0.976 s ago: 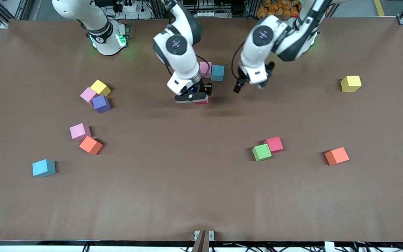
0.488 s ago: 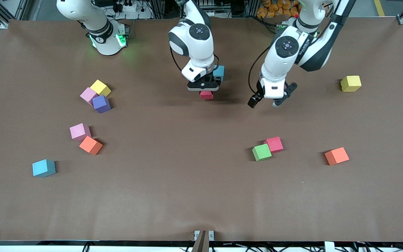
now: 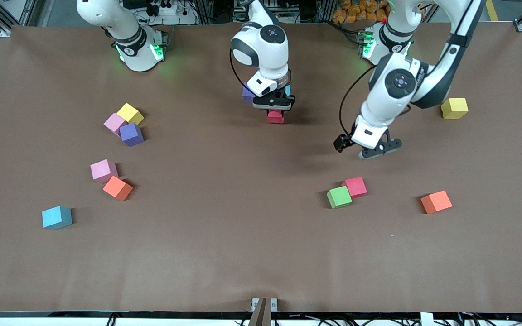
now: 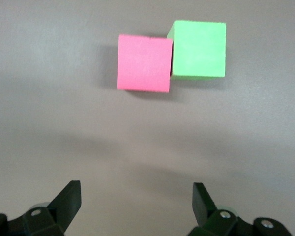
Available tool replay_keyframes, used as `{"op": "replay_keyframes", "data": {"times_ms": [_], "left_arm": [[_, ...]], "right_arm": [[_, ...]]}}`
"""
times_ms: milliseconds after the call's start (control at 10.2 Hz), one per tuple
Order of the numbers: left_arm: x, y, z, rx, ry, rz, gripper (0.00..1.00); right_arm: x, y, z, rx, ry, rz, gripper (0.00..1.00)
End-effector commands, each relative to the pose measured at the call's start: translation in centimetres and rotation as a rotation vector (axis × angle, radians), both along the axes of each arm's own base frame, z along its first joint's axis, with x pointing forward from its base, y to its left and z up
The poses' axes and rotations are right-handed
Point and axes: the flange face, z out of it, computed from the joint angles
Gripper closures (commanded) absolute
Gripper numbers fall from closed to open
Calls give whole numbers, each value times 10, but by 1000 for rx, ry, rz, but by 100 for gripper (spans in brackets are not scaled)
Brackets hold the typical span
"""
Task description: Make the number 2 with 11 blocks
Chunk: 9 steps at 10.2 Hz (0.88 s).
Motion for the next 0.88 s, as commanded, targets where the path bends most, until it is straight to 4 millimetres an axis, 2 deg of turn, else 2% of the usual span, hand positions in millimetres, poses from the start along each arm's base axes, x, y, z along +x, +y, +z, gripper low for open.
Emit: {"op": "replay_keyframes", "data": {"times_ms": [0,98,195,293,586,781], "left_arm": [[23,-3,-6,18,-8,-207,0],[34,4,-7,25,-17,-288,0],[40,10,-13,36,-18,-408,0],[45,19,-17,45,-15,-455,0],[66,26,-9,100,-56,-681,0],[76,10,-7,219,-69,-897,0]], "right_arm": [[-9,11,-2,-6,-35,-30,85],[-17,14,-5,-9,-40,-36,85],[-19,17,-6,-11,-51,-46,85],[-26,20,-10,-21,-61,-41,85],[-33,22,-15,-32,-73,-41,85],[-41,25,-20,-36,-74,-45,85]]}}
